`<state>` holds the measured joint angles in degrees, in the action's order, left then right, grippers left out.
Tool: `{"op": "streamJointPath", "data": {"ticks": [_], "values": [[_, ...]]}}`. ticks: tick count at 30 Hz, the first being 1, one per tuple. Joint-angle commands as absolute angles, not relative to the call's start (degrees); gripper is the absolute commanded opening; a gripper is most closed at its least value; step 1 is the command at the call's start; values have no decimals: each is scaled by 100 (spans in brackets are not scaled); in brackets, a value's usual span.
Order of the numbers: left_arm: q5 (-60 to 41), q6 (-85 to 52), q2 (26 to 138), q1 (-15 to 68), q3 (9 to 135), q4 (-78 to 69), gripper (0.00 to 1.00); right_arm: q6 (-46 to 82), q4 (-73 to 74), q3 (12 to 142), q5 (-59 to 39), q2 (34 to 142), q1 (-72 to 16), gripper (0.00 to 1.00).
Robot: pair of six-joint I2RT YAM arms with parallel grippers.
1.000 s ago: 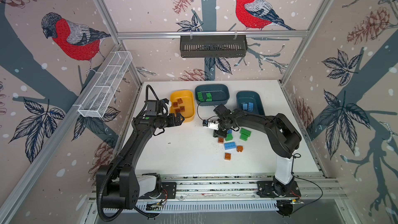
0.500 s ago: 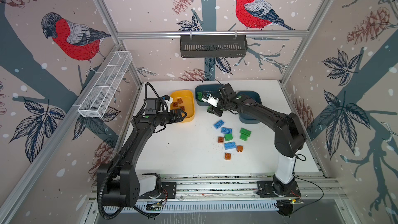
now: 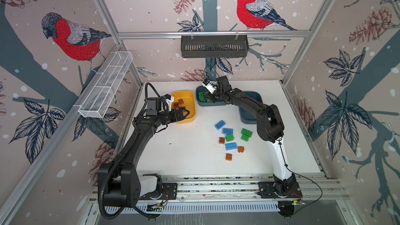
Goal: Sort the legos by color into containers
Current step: 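Carry the green brick into the middle teal tub and release, then return the right gripper to the pile and grasp a blue brick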
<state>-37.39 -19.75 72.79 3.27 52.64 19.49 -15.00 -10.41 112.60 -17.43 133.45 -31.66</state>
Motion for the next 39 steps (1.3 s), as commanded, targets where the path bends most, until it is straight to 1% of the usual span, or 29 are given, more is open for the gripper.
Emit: {"op": "streamJointPath", "data": {"ticks": [1, 3, 4, 6, 8, 9, 15, 18, 22, 25, 30, 34, 39], "values": [[-3826, -2028, 7328, 316, 5263, 1766, 97, -1313, -814, 11588, -1766, 13619, -3134, 30], [-3838, -2022, 7369, 316, 5277, 1765, 97, -1282, -777, 11726, -1819, 13769, -3138, 38], [-3836, -2025, 7402, 316, 5299, 1756, 97, -1262, -754, 11777, -1881, 13832, -3130, 45], [-3846, -2007, 7466, 316, 5334, 1762, 97, -1201, -757, 11900, -1952, 13911, -3124, 54], [-3844, -1983, 7526, 316, 5377, 1795, 97, -1082, -781, 11971, -2073, 13930, -3094, 66], [-3844, -1980, 7533, 316, 5387, 1809, 97, -1019, -790, 11982, -2159, 13907, -3059, 68], [-3866, -1976, 7605, 316, 5379, 1763, 97, -957, -1153, 11482, -2398, 13251, -2984, 70], [-3896, -2015, 7640, 316, 5336, 1670, 97, -950, -1336, 10840, -2487, 12647, -2988, 71], [-3959, -2089, 7699, 316, 5280, 1525, 97, -664, -1355, 9598, -2439, 11750, -3017, 77], [-3977, -2088, 7726, 316, 5265, 1492, 97, -151, -1380, 8742, -2162, 11089, -3062, 80], [-4003, -2073, 7744, 317, 5264, 1476, 97, 627, -1408, 7607, -1426, 10244, -3327, 80], [-4008, -2055, 7752, 321, 5264, 1485, 97, 1707, -1680, 7249, -755, 9903, -3522, 83], [-4024, -2024, 7770, 315, 5260, 1483, 97, 3411, -1926, 7081, -290, 9681, -3842, 83]]}}
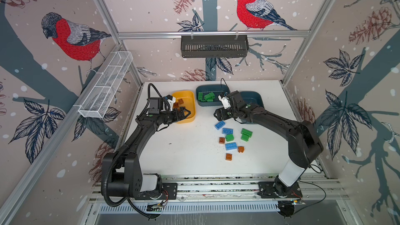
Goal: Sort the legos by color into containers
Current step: 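Return the right gripper to the pile and grasp a blue brick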
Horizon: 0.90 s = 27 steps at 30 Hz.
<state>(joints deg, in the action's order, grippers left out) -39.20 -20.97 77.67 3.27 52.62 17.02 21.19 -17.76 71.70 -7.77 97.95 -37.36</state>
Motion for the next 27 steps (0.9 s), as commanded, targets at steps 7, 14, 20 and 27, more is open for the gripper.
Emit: {"op": "streamJointPath", "data": {"ticks": [7, 14, 20, 27], "values": [[-3983, -1939, 7770, 315, 5253, 1529, 97, 5833, -1958, 6772, 1, 9663, -4166, 76], [-3934, -1861, 7721, 321, 5151, 1526, 97, 6327, -2374, 7182, 120, 10328, -4308, 73], [-3867, -1778, 7689, 308, 5124, 1599, 97, 6470, -2617, 7428, 231, 10687, -4472, 72], [-3858, -1746, 7726, 308, 5149, 1606, 97, 6481, -2590, 7571, 216, 11014, -4428, 69]]}}
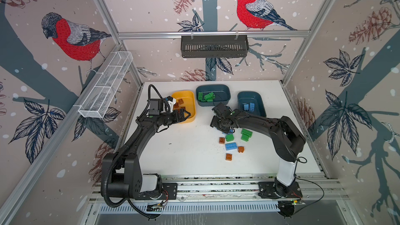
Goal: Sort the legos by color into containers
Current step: 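Return the right gripper to the pile and grasp a blue brick, then carry the blue brick into the large teal tub and release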
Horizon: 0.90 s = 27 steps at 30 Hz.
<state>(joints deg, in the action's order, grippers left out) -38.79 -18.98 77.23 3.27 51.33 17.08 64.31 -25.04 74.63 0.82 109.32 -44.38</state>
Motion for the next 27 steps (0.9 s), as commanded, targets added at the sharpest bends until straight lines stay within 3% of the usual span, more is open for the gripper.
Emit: {"op": "streamJointPath", "data": {"ticks": [1, 9, 18, 27], "values": [[-3854, -1742, 7736, 308, 5150, 1612, 97, 6462, -2597, 7637, 241, 11086, -4430, 69], [-3862, -1731, 7715, 301, 5151, 1633, 97, 6281, -2767, 8024, 663, 11453, -4325, 65], [-3866, -1744, 7708, 299, 5141, 1623, 97, 6009, -3239, 8582, 1372, 12051, -4373, 53], [-3936, -1750, 7743, 299, 5124, 1583, 97, 5655, -3504, 8723, 1978, 12123, -4434, 23]]}}
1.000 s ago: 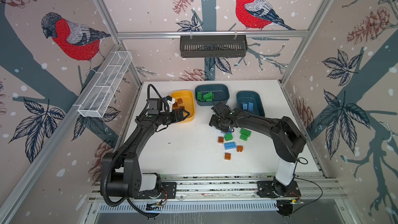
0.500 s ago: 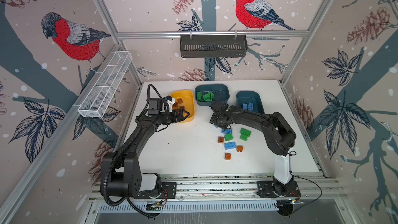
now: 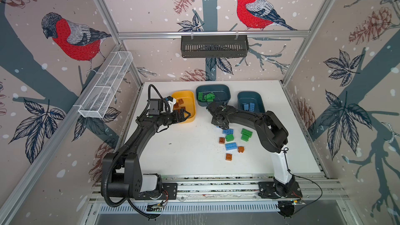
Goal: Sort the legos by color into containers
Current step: 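Carry the blue brick into the large teal tub and release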
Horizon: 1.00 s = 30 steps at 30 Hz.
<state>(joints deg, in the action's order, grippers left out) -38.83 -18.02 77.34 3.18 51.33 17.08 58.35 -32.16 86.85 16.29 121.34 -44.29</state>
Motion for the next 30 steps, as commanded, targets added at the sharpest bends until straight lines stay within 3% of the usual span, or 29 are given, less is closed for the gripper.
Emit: {"op": "streamJointPath", "data": {"ticks": [1, 10, 18, 24, 30], "values": [[-3946, -1774, 7744, 299, 5111, 1556, 97, 5593, -3504, 8704, 2008, 12040, -4429, 21], [-4369, -2230, 7763, 299, 5114, 1094, 97, 4834, -3639, 8251, 2325, 10467, -4183, 25], [-4585, -2610, 7796, 315, 5166, 736, 97, 3006, -2832, 7761, 1595, 9604, -2757, 25], [-4583, -2623, 7787, 308, 5214, 776, 97, 2067, -2347, 7918, 325, 9899, -1751, 25], [-4571, -2624, 7844, 310, 5258, 784, 97, 1742, -2073, 8316, -570, 10690, -1364, 27]]}}
